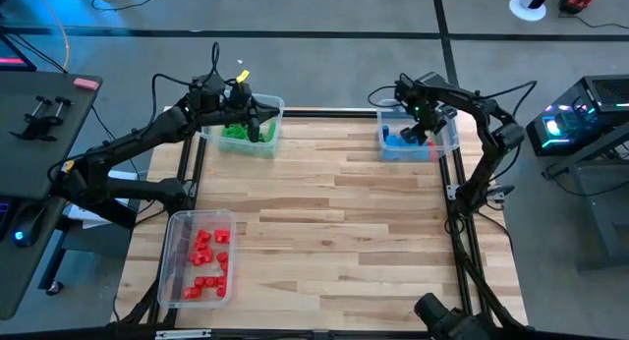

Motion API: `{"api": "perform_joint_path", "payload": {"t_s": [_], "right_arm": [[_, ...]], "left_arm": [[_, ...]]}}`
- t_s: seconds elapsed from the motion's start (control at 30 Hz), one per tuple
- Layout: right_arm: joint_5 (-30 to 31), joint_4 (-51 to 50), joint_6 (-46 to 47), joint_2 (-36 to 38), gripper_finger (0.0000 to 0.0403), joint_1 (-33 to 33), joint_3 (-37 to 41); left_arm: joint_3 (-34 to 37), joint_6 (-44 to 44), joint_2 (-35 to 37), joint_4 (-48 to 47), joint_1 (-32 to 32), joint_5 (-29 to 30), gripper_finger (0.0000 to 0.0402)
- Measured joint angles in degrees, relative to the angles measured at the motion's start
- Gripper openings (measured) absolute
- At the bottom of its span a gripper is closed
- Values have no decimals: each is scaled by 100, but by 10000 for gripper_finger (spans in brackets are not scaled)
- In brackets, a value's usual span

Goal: Sort blocks
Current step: Move the top right transparent bin to the center of the table

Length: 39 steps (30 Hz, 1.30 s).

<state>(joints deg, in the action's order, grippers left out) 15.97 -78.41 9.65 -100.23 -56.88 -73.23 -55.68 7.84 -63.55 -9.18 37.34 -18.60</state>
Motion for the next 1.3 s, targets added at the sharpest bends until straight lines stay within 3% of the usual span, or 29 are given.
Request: {"api": "perform_joint_path", "payload": {"t_s": [0.2,0.6,0.93,1.13,1.3], "right_arm": [[-71,88,797,-266,192,-7,0],[-1024,700,642,-207,193,26,0],[-928,911,885,969,193,66,0],[-335,918,1766,1884,193,66,0],[12,1268,2442,1930,193,-10,-22]], "left_arm": [[0,2,0,-1,0,24,9],[0,-104,0,6,0,39,9],[0,-468,0,540,0,38,9],[0,-546,0,609,0,38,9],[0,-552,-15,607,0,49,9]]}}
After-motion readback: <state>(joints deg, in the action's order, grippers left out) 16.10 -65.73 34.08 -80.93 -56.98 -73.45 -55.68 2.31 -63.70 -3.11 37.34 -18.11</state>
